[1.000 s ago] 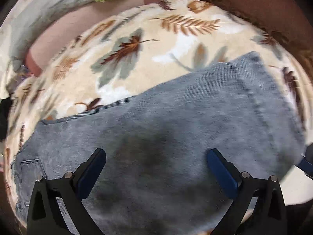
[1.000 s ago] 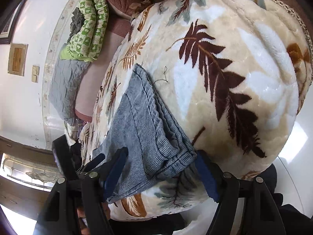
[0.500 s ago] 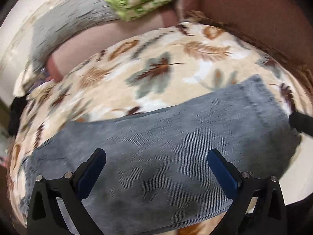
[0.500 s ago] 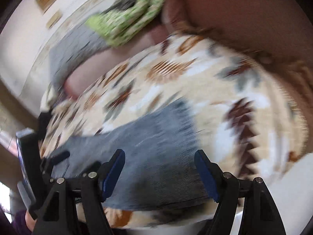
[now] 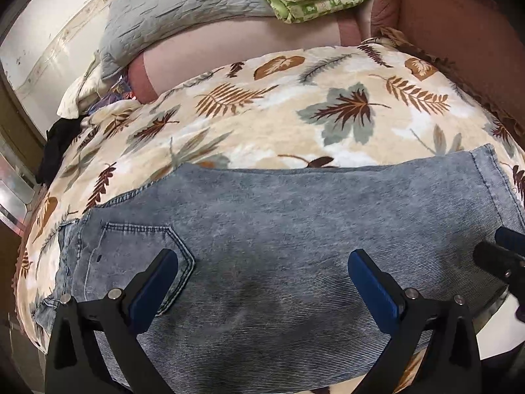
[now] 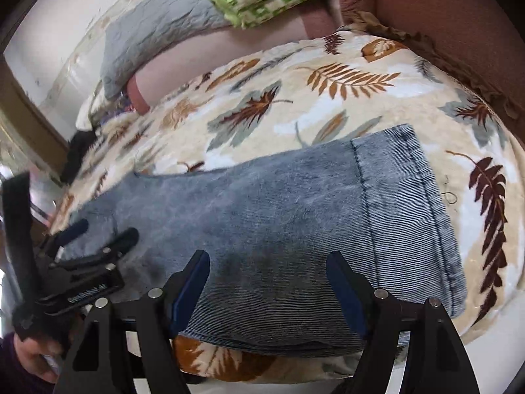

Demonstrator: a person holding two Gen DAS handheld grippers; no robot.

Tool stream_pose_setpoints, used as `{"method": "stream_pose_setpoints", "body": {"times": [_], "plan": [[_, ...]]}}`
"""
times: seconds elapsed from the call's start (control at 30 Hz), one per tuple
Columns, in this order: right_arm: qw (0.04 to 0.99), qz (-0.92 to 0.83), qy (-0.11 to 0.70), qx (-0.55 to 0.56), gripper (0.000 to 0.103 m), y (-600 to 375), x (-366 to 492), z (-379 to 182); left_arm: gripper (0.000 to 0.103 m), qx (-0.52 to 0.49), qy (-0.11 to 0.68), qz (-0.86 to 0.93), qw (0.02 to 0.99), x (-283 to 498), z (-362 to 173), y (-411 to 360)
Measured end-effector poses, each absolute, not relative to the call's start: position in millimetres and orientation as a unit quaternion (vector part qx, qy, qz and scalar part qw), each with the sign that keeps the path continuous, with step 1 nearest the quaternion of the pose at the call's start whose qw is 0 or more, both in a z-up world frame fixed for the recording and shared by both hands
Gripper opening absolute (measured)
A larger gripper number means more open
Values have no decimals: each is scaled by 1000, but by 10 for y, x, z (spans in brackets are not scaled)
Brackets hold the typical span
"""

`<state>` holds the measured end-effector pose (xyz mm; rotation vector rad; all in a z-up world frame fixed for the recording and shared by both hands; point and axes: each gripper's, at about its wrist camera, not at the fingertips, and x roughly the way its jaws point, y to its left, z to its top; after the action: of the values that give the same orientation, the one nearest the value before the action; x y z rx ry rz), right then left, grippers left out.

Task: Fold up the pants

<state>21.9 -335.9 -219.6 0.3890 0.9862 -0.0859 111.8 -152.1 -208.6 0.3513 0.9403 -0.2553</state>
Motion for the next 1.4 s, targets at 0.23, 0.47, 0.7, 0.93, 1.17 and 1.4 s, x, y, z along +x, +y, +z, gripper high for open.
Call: {"method": "stream_pose_setpoints", "body": {"times": [0.23,0.47,0.7,0.93,1.17,1.4], "plan": [[850,-56,501,152,77,-3288,260,-2397,103,158,476,-117,857,1147,-2296,-1462],[855,-66,510,71,77,-3094,257,-2480,103,134,494,-117,851,1079,-2494,-1317],[855,-92,509,31,79,-2979,248,-2481,103,136,474,-103,864,1029,-2289,-984],[876,-71,477,24,79,-2680,347,-2350,103,69,481,44,873,1512,-2052,308],[885,-17,466,4,79,-2197,537,-2342,103,-20,531,143,835,1834,-2139,1318],[873,-4,486,-36,79,-1986,562,-2538,103,-6,550,158,820,1961,-2417,1256]]}}
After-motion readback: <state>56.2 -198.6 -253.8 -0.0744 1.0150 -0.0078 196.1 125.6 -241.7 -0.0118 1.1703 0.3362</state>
